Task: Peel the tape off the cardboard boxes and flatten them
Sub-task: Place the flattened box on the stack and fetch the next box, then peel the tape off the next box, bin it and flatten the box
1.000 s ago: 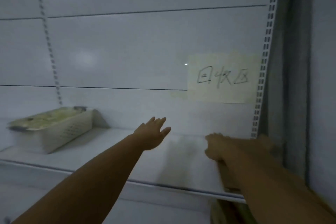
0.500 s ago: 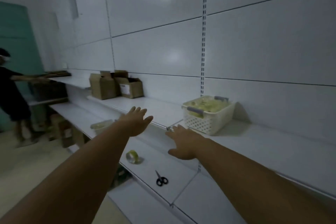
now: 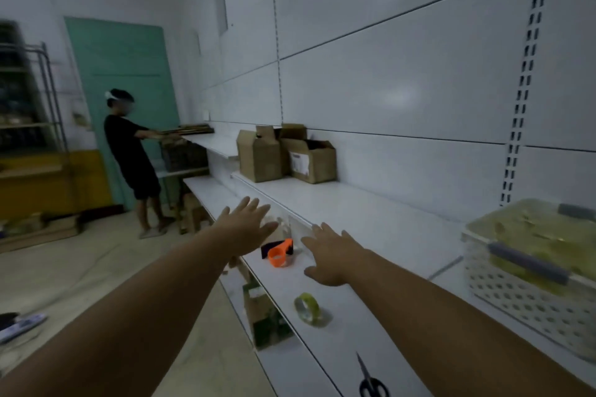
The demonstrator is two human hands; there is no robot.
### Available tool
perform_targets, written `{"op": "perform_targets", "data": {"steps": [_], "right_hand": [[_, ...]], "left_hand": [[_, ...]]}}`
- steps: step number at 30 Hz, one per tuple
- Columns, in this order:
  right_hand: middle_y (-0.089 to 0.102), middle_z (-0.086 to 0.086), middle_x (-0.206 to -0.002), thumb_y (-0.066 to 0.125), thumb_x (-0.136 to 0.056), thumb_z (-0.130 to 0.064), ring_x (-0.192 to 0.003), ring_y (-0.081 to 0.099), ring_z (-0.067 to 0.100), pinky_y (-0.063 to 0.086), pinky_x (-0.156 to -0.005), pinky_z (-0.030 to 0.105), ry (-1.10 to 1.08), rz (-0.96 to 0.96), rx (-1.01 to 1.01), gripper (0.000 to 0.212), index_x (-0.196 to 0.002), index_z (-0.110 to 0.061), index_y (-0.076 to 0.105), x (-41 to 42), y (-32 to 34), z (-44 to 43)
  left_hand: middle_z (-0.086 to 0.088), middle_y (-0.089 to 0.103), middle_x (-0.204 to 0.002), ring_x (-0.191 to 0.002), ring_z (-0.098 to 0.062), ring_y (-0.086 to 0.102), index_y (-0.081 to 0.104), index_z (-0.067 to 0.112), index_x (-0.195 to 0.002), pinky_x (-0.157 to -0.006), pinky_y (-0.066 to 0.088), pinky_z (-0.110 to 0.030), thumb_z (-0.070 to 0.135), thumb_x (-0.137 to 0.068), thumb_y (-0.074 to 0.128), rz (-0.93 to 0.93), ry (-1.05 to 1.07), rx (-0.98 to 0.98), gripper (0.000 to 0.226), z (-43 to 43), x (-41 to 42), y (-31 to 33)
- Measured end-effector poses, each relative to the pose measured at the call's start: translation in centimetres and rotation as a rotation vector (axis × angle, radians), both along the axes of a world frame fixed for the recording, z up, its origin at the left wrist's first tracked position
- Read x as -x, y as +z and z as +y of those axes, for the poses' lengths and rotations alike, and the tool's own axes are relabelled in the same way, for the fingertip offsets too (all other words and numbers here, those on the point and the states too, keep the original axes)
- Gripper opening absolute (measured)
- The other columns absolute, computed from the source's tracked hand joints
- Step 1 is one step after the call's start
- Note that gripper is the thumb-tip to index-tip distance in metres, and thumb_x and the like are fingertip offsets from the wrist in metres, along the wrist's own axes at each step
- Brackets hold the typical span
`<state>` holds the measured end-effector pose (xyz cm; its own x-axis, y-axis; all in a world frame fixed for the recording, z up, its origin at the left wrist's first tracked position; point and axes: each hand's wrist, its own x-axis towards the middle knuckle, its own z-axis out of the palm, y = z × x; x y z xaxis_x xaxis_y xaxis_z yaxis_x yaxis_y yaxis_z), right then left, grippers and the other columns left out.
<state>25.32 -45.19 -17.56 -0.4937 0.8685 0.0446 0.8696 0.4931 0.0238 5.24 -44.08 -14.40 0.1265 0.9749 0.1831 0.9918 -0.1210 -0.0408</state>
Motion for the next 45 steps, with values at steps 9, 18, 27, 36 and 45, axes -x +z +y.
{"op": "perform_targets", "data": {"steps": [9,18,27,36,45], "right_hand": [[0.015,0.008,-0.157,0.046,-0.089,-0.052,-0.145,0.005,0.024,0.007,-0.115,0.046,0.215,-0.031,-0.089,0.065,-0.144,-0.024,0.025,5.7,-2.2,12.4],[0.006,0.003,-0.159,0.035,-0.093,-0.055,-0.146,0.0,0.019,0.007,-0.116,0.04,-0.006,0.0,-0.087,0.063,-0.147,-0.027,0.019,8.7,-0.7,23.9],[0.002,0.006,-0.159,0.042,-0.094,-0.048,-0.145,0.006,0.022,0.012,-0.115,0.036,-0.355,0.142,-0.159,0.071,-0.149,-0.022,0.006,6.4,-0.8,32.2],[0.012,0.006,-0.158,0.049,-0.09,-0.047,-0.144,0.013,0.025,0.022,-0.114,0.044,-0.442,0.545,-0.383,0.075,-0.149,-0.027,0.007,6.2,3.1,44.8],[0.064,0.013,-0.069,0.053,-0.09,-0.029,-0.067,0.056,0.03,0.045,-0.067,0.037,-0.322,0.496,-0.827,0.031,-0.072,-0.006,0.063,5.4,3.8,45.9]], "left_hand": [[-0.003,-0.005,-0.159,-0.144,-0.024,-0.013,0.009,0.034,-0.148,-0.114,-0.004,-0.05,0.059,-0.093,0.019,0.028,0.03,0.093,0.061,10.1,6.1,-2.7],[-0.004,0.002,-0.159,-0.146,-0.022,-0.006,0.015,0.028,-0.148,-0.115,0.005,-0.049,0.059,-0.093,0.022,-0.126,-0.075,0.082,0.063,25.2,12.8,-1.2],[0.001,0.007,-0.159,-0.146,-0.018,-0.002,0.018,0.028,-0.148,-0.115,0.009,-0.042,0.057,-0.094,0.029,-0.226,-0.342,0.17,0.062,35.1,11.6,-2.2],[-0.003,0.024,-0.155,-0.141,-0.022,0.023,0.022,0.03,-0.146,-0.111,0.024,-0.038,0.057,-0.092,0.033,-0.227,-0.407,0.277,0.061,41.5,9.6,-0.1],[-0.001,0.039,-0.147,-0.127,-0.018,0.044,0.03,0.03,-0.143,-0.1,0.038,-0.031,0.047,-0.09,0.051,-0.15,-0.56,0.321,0.059,46.9,8.3,-0.4]]}}
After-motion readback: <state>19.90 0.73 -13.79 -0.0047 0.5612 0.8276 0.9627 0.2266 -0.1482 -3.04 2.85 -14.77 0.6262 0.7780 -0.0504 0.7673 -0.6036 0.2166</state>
